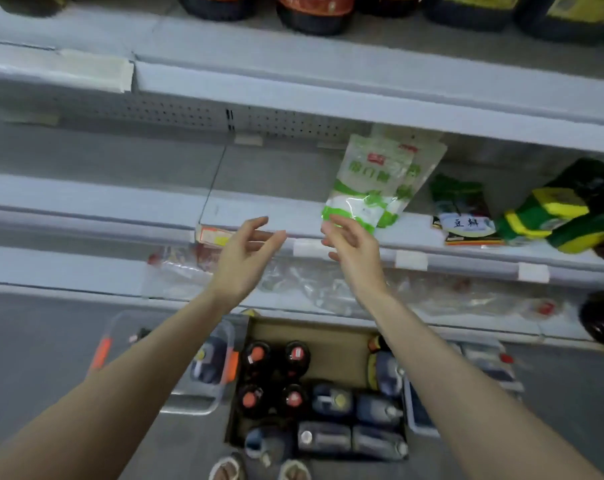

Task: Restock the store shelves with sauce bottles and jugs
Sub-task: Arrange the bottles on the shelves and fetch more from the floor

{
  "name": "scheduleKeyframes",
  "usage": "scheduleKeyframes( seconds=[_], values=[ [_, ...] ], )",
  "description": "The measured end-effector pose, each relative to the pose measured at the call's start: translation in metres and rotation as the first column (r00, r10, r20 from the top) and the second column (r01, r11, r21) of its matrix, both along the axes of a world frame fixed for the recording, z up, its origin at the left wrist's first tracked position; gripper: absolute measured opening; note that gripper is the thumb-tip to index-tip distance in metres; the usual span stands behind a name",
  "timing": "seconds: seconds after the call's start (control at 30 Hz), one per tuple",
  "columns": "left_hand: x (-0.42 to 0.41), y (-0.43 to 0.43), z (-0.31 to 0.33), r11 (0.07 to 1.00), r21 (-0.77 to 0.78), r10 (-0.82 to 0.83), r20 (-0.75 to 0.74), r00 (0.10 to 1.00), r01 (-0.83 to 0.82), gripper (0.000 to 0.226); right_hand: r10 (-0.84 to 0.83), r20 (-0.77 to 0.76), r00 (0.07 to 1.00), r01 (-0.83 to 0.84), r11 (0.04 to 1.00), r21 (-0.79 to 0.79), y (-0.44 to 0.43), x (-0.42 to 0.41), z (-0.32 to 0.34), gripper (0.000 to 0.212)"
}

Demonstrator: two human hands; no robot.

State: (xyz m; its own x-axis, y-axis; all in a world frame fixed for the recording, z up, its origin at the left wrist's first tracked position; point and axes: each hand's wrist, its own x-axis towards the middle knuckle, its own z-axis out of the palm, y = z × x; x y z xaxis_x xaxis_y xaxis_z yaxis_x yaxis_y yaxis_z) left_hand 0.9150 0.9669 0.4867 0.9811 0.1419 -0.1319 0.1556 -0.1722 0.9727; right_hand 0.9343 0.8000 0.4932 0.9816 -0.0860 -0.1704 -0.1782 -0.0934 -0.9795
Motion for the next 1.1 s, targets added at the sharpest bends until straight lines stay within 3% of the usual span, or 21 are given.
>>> scheduleKeyframes(
  seconds=[0.33, 0.5, 0.77, 0.93, 1.03, 1.1],
  values=[
    [-0.074, 0.022, -0.218, 0.999, -0.05, -0.032, -0.36, 0.932, 0.015, 0.037, -0.08, -0.329, 0.941, 0.066, 0.996, -0.053, 0.012, -0.08, -0.212, 0.022],
    [-0.113, 0.028, -0.314, 0.998, -0.027, -0.058, -0.5, 0.864, 0.051, 0.033, -0.116, -0.457, 0.882, 0.062, 0.989, -0.131, 0.01, -0.119, -0.322, 0.012],
    [-0.159, 0.027, -0.415, 0.998, -0.04, -0.069, -0.63, 0.774, 0.057, 0.029, -0.163, -0.625, 0.763, 0.097, 0.986, -0.138, 0.007, -0.173, -0.429, 0.047],
    [-0.175, 0.014, -0.444, 0.998, -0.054, -0.054, -0.656, 0.752, 0.025, 0.074, -0.155, -0.642, 0.751, 0.101, 0.988, -0.119, 0.012, -0.193, -0.471, 0.033],
    [-0.176, 0.005, -0.453, 0.998, -0.05, -0.053, -0.671, 0.739, 0.026, 0.054, -0.175, -0.686, 0.706, 0.118, 0.985, -0.129, 0.016, -0.196, -0.485, 0.082],
    [-0.174, 0.001, -0.456, 0.999, -0.035, -0.039, -0.673, 0.739, 0.02, 0.038, -0.179, -0.744, 0.644, 0.177, 0.981, -0.083, 0.02, -0.197, -0.489, 0.099]
  ],
)
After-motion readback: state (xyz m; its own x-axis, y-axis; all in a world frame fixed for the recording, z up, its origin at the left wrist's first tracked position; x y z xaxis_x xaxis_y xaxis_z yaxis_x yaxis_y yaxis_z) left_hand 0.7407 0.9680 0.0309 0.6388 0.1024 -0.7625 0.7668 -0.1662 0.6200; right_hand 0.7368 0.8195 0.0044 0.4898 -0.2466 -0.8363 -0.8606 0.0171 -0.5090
